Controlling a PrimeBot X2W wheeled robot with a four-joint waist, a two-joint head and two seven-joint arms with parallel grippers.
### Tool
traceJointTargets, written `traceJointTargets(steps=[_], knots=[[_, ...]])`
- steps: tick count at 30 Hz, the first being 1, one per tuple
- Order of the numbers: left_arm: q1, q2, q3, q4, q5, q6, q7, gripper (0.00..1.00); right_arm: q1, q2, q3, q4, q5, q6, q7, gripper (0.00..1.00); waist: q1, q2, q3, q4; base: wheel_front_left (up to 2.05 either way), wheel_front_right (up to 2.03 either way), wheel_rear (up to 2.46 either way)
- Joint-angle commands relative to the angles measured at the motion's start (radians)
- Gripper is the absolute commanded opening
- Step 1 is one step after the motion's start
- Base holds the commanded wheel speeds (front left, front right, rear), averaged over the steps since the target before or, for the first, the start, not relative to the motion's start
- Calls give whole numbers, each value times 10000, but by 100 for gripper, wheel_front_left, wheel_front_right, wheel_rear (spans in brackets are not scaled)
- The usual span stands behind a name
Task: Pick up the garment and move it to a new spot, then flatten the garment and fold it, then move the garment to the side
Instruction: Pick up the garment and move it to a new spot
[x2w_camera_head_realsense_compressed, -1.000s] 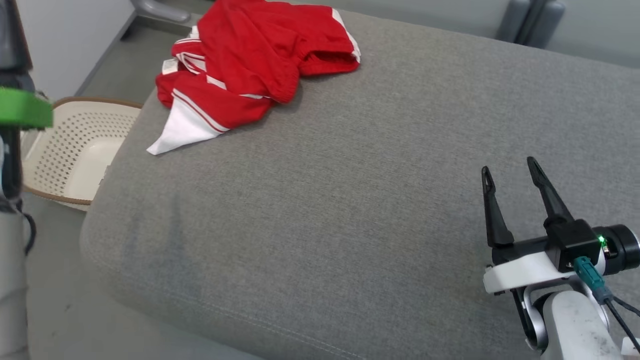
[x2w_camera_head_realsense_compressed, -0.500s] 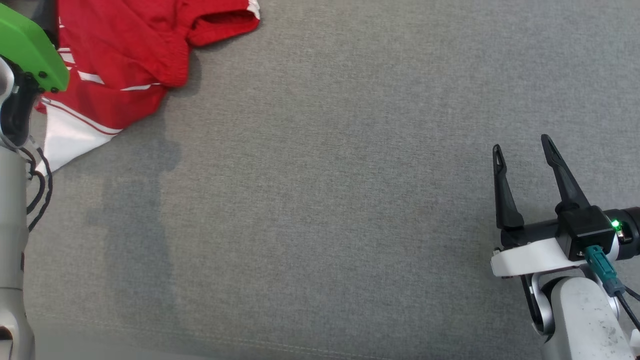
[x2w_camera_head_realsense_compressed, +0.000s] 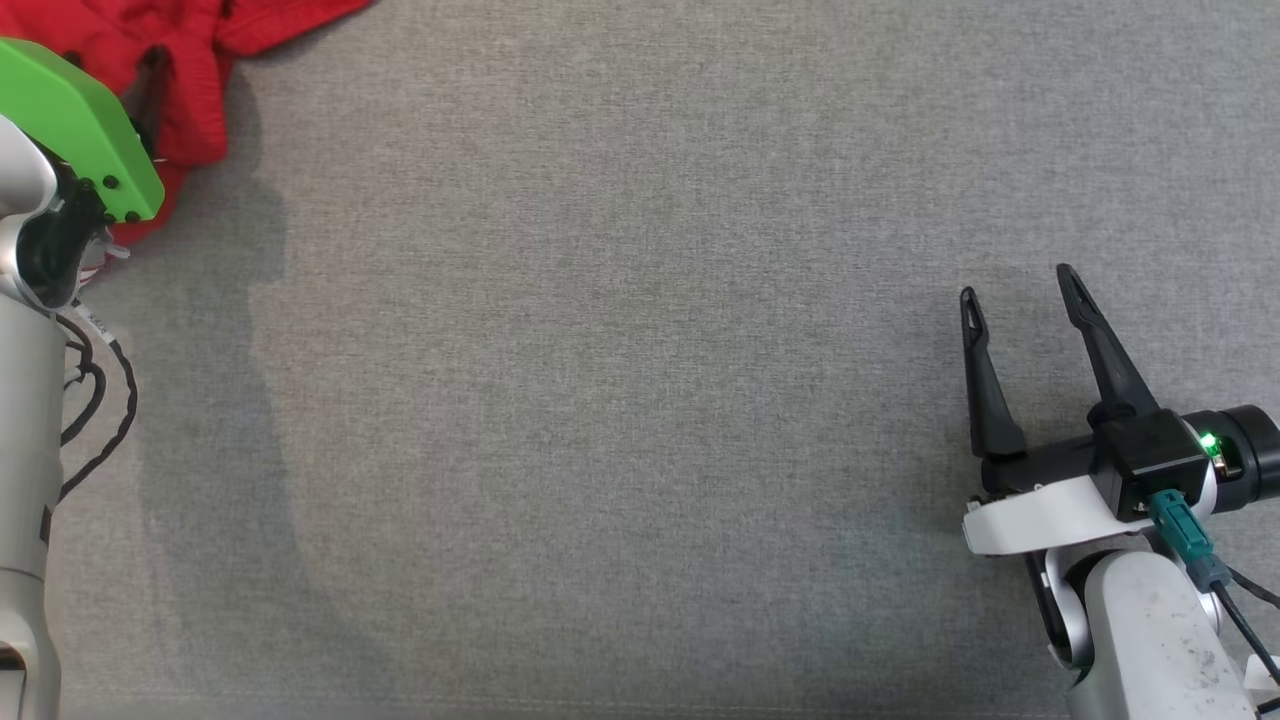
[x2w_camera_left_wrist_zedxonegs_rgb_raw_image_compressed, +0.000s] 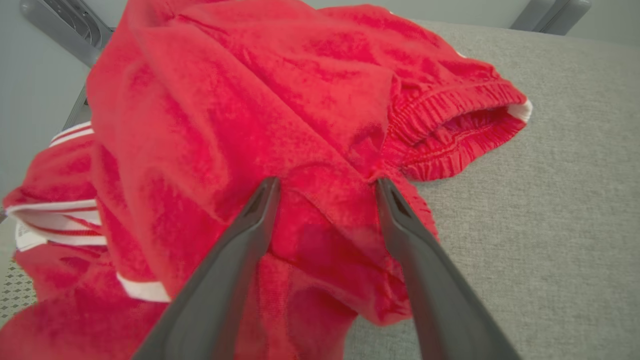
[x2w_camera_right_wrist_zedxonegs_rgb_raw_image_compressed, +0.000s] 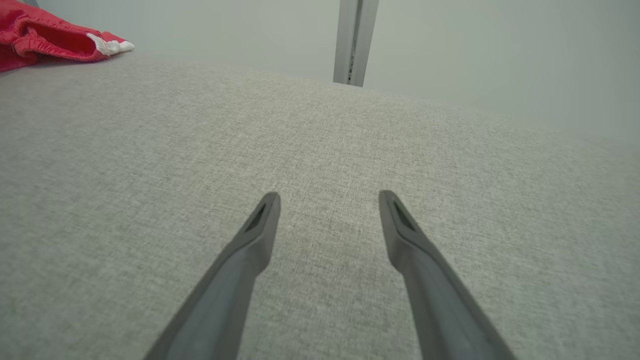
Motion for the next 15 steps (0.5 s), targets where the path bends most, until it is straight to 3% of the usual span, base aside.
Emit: traceJointTargets(steps=[1, 4, 6, 8, 15], knots=[[-183, 5, -14, 165, -65, -2, 87, 100, -105, -28, 37, 41, 45, -6, -32, 100, -2, 0, 51, -75, 0, 0, 0], [-226, -35, -68, 443, -48, 78, 101, 100, -173, -28, 64, 81, 82, -6, -32, 100, -2, 0, 27, -123, 0, 0, 0], [-241, -11, -99, 543, 30, 136, -47, 41, -193, -28, 79, 98, 113, -6, -32, 100, -2, 0, -1, -152, 0, 0, 0], [-237, 31, -110, 632, 66, 135, -261, 0, -209, -28, 86, 133, 171, -6, -32, 100, -2, 0, -47, -173, 0, 0, 0], [-439, 222, -45, 675, 6, 64, -1184, 0, -173, -28, 66, 309, 314, -6, -32, 100, -2, 0, -451, -176, 0, 0, 0]])
